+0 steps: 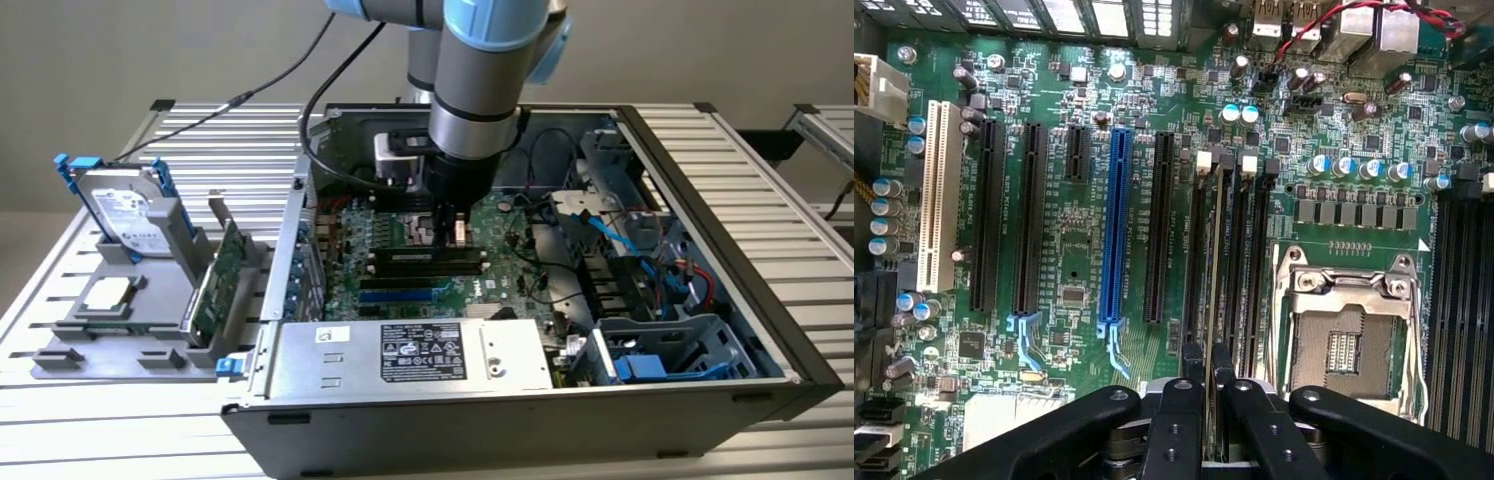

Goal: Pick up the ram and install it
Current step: 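Insert the ram into the slot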

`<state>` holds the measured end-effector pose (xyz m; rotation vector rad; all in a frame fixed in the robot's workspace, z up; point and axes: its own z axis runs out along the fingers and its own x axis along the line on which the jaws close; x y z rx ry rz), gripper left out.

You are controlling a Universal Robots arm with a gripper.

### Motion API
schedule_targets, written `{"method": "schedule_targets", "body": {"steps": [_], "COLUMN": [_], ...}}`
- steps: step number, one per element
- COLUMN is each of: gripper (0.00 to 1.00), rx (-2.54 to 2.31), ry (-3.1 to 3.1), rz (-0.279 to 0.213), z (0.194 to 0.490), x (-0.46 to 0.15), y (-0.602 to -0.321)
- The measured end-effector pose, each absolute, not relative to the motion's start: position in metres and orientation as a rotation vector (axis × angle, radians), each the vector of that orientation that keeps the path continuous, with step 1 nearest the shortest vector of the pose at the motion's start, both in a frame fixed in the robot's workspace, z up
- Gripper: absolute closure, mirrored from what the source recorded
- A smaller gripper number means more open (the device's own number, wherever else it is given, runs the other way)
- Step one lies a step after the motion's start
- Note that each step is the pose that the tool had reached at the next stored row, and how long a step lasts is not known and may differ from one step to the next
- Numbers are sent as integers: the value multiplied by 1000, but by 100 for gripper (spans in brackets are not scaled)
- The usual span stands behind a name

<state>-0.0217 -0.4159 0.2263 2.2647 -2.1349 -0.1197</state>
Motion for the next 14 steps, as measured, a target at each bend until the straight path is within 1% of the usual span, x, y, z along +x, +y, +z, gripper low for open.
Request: {"method": "schedule_targets", "body": {"steps": [14], "gripper": [85], "rx": [2265], "ry": [-2131], "rz": [-124], "z": [228], "x": [-21], "y": [-420]}}
